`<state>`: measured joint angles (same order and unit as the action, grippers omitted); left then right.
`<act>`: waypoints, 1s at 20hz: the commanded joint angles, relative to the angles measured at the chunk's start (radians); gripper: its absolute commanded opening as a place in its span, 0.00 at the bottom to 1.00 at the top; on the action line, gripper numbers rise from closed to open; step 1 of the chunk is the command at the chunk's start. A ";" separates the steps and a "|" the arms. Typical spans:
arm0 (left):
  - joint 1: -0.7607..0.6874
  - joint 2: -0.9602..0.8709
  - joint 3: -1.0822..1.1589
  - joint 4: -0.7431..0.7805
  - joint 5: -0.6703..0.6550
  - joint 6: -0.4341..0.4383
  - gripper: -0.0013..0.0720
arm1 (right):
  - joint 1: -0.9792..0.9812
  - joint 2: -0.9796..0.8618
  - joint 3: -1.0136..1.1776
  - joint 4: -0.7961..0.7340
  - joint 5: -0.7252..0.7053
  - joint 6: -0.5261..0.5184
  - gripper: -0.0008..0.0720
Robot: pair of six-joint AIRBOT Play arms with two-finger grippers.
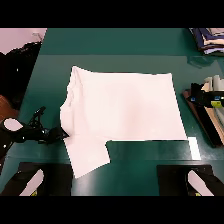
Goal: Fold the shirts.
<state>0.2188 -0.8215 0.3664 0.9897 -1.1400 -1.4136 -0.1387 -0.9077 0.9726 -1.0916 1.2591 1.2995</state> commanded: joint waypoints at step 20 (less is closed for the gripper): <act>-0.001 0.003 0.167 -0.108 -0.013 0.114 0.05 | -0.457 -0.143 -0.421 -0.044 0.105 -0.031 0.60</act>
<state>0.2176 -0.8196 0.5217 0.8829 -1.1503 -1.3056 -0.4915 -0.9874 0.6308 -1.2335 1.3865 1.3010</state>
